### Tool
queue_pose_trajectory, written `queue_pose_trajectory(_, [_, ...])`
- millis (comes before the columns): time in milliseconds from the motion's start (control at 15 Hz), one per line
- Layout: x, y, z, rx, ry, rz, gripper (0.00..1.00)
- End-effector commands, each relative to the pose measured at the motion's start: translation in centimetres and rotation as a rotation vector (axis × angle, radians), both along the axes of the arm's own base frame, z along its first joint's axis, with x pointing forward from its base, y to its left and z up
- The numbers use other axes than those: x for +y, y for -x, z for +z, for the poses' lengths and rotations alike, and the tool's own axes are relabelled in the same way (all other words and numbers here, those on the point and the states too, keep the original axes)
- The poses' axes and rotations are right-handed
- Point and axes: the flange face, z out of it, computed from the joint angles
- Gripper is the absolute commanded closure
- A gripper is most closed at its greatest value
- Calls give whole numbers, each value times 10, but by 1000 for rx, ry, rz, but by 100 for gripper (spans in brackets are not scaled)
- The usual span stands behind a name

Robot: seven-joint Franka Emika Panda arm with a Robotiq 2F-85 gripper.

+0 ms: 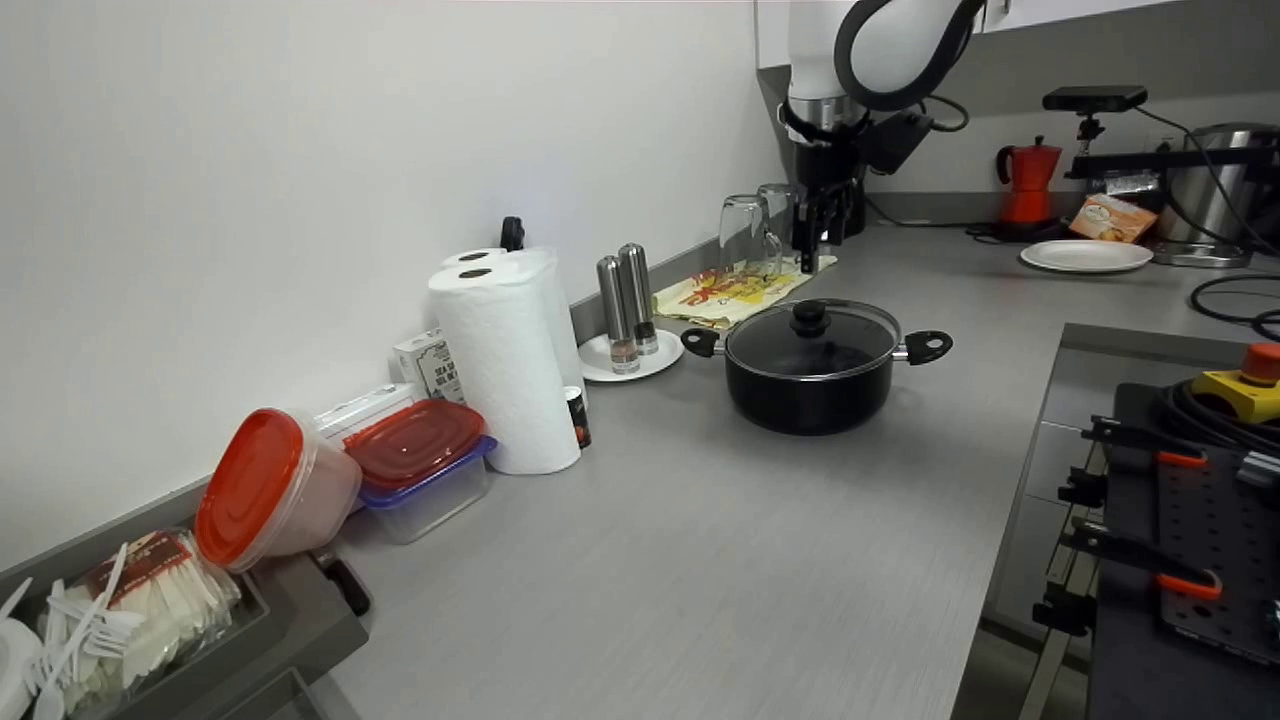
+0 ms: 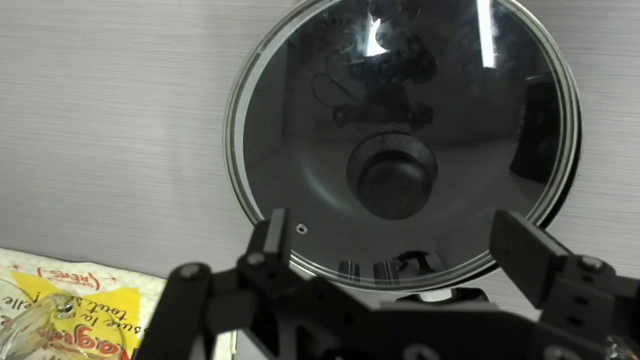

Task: Remove the glass lid from the pot.

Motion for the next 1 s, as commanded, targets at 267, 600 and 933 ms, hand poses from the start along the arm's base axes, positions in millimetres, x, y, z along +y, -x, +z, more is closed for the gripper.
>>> queue_pose_trajectory(267, [2, -18, -33, -18, 2, -53, 0])
queue_pose_trajectory(600, [3, -28, -52, -45, 4, -66, 0])
queue_pose_trajectory(933, [-1, -35, -60, -53, 20, -74, 0])
